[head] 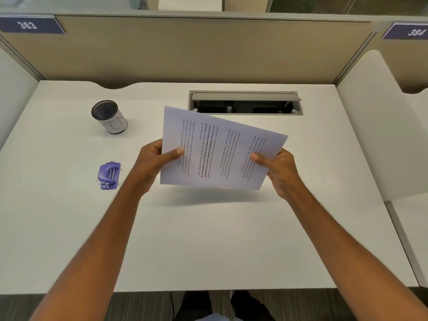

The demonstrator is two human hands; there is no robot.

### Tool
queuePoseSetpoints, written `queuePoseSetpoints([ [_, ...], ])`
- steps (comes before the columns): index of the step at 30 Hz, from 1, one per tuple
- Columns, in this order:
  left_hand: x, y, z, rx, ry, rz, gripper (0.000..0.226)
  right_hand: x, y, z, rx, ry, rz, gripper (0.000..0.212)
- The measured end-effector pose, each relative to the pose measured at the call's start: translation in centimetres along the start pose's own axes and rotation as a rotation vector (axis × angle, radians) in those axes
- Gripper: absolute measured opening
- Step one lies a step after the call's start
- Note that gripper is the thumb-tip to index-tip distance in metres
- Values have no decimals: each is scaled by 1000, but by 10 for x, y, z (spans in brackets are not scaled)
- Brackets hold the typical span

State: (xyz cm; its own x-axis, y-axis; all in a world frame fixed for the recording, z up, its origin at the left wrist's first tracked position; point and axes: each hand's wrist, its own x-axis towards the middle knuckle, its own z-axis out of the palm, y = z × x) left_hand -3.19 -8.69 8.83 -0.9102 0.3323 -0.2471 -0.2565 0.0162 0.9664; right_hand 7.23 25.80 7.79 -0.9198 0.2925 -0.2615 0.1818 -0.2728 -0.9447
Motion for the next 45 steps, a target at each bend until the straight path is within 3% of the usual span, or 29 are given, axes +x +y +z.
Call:
queuePoseSetpoints([
  [5,-1,-11,12,41,37,-5,51,-1,-1,0,-121,-19,-2,33],
  [10,-7,-31,19,38,118,63,43,-2,8,-2,-147,3,-1,33],
  [17,-17,-60,34,16,131,4,44,-3,34,-12,-137,26,74,39],
  [36,-16,-51,40,51,144,39,42,-1,36,-17,-121,44,52,43],
  [41,-18,-53,45,65,140,14,35,-2,42,-12,-136,48,87,55],
  [45,-17,-48,46,57,167,17,36,1,42,-18,-187,34,78,47],
])
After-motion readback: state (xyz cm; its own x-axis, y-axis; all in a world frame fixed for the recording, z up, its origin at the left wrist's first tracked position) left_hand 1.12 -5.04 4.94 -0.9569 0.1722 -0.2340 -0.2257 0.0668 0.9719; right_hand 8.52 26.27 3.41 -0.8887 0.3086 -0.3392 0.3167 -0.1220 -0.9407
